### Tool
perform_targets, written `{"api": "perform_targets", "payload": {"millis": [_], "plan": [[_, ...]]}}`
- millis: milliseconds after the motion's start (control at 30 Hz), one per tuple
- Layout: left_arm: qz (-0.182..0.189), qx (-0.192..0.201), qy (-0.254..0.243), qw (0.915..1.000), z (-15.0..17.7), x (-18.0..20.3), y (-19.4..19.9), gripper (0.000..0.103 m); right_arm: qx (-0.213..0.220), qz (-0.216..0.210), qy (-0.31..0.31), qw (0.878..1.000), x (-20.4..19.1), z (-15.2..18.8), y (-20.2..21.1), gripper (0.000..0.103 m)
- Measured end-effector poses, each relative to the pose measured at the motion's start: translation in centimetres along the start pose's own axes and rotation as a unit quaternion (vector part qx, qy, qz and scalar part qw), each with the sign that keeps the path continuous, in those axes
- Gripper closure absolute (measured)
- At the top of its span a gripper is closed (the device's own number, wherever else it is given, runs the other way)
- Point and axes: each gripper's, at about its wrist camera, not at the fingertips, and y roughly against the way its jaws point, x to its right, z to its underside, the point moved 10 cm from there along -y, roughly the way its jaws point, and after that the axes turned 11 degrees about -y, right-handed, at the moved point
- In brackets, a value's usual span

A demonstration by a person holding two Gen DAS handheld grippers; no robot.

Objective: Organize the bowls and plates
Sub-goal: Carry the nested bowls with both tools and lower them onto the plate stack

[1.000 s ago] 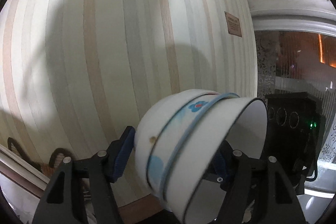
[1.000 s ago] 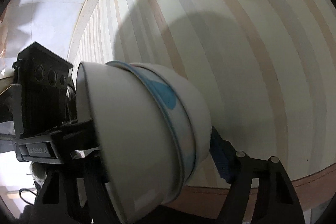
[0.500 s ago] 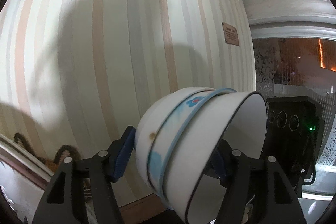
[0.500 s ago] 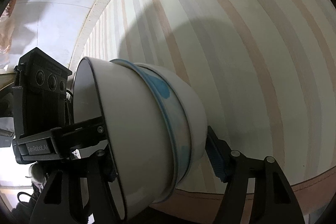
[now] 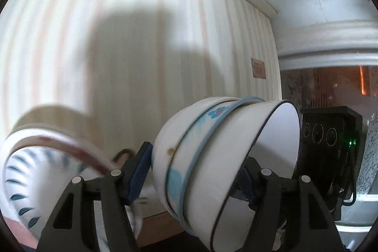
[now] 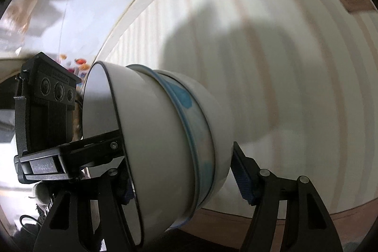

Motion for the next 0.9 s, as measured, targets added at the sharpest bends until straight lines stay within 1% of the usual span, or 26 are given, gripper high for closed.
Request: {"api": "perform_targets", "payload": {"millis": [133, 167, 200, 333, 467, 567, 667, 833, 867, 900], "plan": [[-0.010, 0.027, 0.028, 0.9992, 1.0, -2.4, 3.1, 0.039, -0.022, -0.004, 0.035, 0.999, -3.3, 1.1, -1.3, 0.034], [-0.011, 0.043, 0.021, 0.9988, 1.1, -3.1, 3.9, 0.039, -0.028, -0.005, 0.042, 0.999, -4.0, 1.4, -1.6, 0.034], [-0.015, 0.050, 0.032, 0.9981, 1.6, -4.1, 4.9, 0.039, -0.035, -0.006, 0.053, 0.998, -4.9, 1.8, -2.2, 0.034], [-0.024, 0.070, 0.065, 0.9951, 3.5, -7.0, 6.9, 0.039, -0.065, -0.010, 0.087, 0.994, -7.8, 4.0, -4.2, 0.034], [-0.029, 0.085, 0.098, 0.9912, 5.6, -10.0, 7.8, 0.039, -0.094, -0.010, 0.108, 0.990, -9.8, 6.2, -6.8, 0.034], [-0.028, 0.089, 0.125, 0.9878, 6.8, -11.7, 7.7, 0.039, -0.115, -0.005, 0.118, 0.986, -10.3, 7.9, -8.9, 0.034], [-0.026, 0.091, 0.139, 0.9858, 7.6, -12.8, 7.6, 0.039, -0.129, 0.000, 0.123, 0.984, -10.3, 9.0, -10.2, 0.034], [-0.017, 0.083, 0.152, 0.9848, 8.6, -13.9, 7.7, 0.039, -0.141, 0.011, 0.126, 0.982, -10.2, 9.6, -12.4, 0.034], [-0.010, 0.076, 0.157, 0.9846, 8.7, -13.7, 7.4, 0.039, -0.143, 0.012, 0.125, 0.982, -9.9, 9.8, -12.4, 0.034], [-0.008, 0.075, 0.158, 0.9845, 8.7, -13.8, 7.3, 0.039, -0.143, 0.014, 0.124, 0.982, -10.5, 9.7, -13.1, 0.034]]}}
